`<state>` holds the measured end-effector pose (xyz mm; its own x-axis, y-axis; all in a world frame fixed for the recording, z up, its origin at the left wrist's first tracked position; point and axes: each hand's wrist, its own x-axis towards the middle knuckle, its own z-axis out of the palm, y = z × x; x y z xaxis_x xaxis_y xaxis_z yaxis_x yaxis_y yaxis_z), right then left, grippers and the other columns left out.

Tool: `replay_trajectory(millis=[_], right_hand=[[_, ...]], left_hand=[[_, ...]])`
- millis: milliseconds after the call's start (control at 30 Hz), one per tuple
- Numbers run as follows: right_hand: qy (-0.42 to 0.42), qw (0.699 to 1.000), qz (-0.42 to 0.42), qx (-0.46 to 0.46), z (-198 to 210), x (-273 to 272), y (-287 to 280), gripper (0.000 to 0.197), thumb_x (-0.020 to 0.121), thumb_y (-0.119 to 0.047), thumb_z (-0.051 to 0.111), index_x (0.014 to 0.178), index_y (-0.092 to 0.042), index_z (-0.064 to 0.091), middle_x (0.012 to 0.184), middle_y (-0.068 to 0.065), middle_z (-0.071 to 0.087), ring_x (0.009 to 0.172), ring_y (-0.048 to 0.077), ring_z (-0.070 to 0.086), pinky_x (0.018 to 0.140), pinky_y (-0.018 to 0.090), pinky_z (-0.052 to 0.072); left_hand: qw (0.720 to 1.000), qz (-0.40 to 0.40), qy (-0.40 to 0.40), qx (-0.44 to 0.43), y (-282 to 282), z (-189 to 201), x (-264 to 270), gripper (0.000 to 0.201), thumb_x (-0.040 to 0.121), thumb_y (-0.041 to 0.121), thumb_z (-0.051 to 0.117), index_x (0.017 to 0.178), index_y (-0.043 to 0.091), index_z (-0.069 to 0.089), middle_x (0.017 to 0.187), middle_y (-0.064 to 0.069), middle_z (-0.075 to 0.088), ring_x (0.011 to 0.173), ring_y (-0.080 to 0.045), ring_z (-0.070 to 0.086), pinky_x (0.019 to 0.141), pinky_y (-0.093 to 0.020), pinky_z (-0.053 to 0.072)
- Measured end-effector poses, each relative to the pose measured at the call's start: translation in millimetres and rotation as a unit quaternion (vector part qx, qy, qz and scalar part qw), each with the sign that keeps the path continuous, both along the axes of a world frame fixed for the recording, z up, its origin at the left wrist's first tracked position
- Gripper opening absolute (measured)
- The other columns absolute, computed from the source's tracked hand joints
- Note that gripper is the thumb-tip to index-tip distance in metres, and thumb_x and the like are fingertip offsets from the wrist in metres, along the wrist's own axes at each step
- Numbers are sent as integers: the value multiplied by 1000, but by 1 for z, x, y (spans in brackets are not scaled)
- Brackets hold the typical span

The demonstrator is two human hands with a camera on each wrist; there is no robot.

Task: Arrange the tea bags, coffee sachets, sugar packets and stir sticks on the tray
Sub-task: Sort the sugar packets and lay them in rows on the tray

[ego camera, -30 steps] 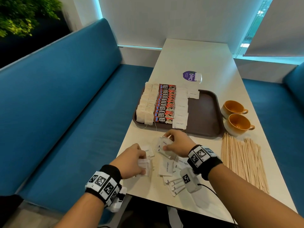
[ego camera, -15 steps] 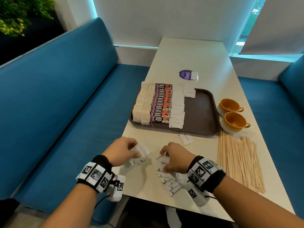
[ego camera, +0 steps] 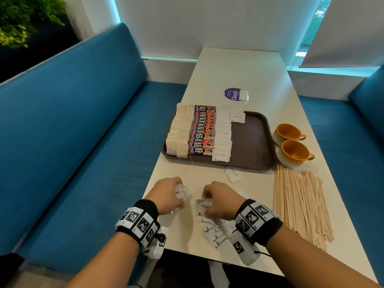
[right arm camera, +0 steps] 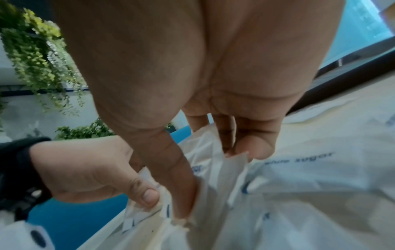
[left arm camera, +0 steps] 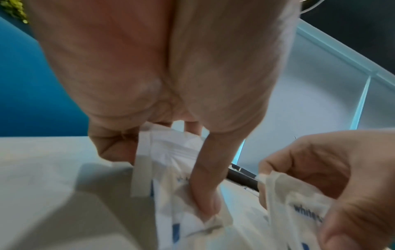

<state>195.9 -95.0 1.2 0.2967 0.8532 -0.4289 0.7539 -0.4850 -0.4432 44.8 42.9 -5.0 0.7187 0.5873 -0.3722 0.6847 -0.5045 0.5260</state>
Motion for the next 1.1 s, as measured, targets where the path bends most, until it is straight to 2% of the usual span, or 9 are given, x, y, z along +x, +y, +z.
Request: replay_trajectory(millis=[167,300,467,600,767,833,900,1000,1100], right_hand=[[73,994,-55,66,-1,10,-12,30,71,-20,83,93,-20,62,92,-3,67,85,17,62,64,26,48],[136,975,-122,128,0,24,-24,30,75,-31,88,93,-20,67,86,-3,71,77,12,64,70,26,51],[364,881,-208,219,17,24,-32,30,81,-14,85,104,-1,70,91,16,77,70,16,66,54,24,48],[455,829,-224,238,22,15,-29,31,83,-8,80,111,3,70,106,27,73,78,24,69,58,28,56],[419,840,-240,246,18,7,-26,24,83,-12,83,103,0,74,103,22,73,73,32,69,68,41,61],[403,847,-249,241,17,4,-28,20,86,-11,81,103,-2,72,101,18,74,65,29,69,60,37,60],[385,848,-268,245,15,2,-29,19,87,-8,78,103,-3,69,101,19,73,57,23,67,50,30,55],[346,866,-271,238,13,2,-29,24,84,-10,82,103,-8,68,96,18,74,62,20,71,49,30,55],[320,900,-219,198,16,4,-30,25,83,-16,84,103,-10,70,93,7,75,72,7,73,57,25,58]], left_hand=[[988,75,-92,-96,-1,-5,-7,52,77,12,85,113,28,51,102,-5,59,78,-25,68,50,-34,60],[953,123,-184,-206,0,-8,-12,34,76,19,89,100,15,66,96,-11,74,86,-33,73,69,-50,62],[753,260,-304,-523,-16,4,0,17,96,6,60,112,2,57,108,-23,68,85,-31,70,68,-39,56],[702,279,-302,-581,-34,8,9,42,94,14,52,131,-6,50,126,-35,62,94,-40,68,73,-50,59],[630,250,-283,-679,-56,6,17,64,104,53,32,134,6,64,128,-26,65,105,-40,67,92,-58,52],[620,236,-274,-696,-61,4,17,76,98,69,33,131,10,67,135,-25,62,125,-43,58,95,-63,49],[629,224,-272,-692,-65,3,17,73,94,66,45,135,9,64,138,-25,60,132,-43,53,95,-61,49],[674,231,-269,-648,-69,4,19,61,92,50,58,135,7,62,130,-25,65,115,-41,66,91,-53,56],[680,252,-262,-637,-71,5,23,56,95,54,54,127,9,67,120,-19,72,98,-36,73,71,-43,63]])
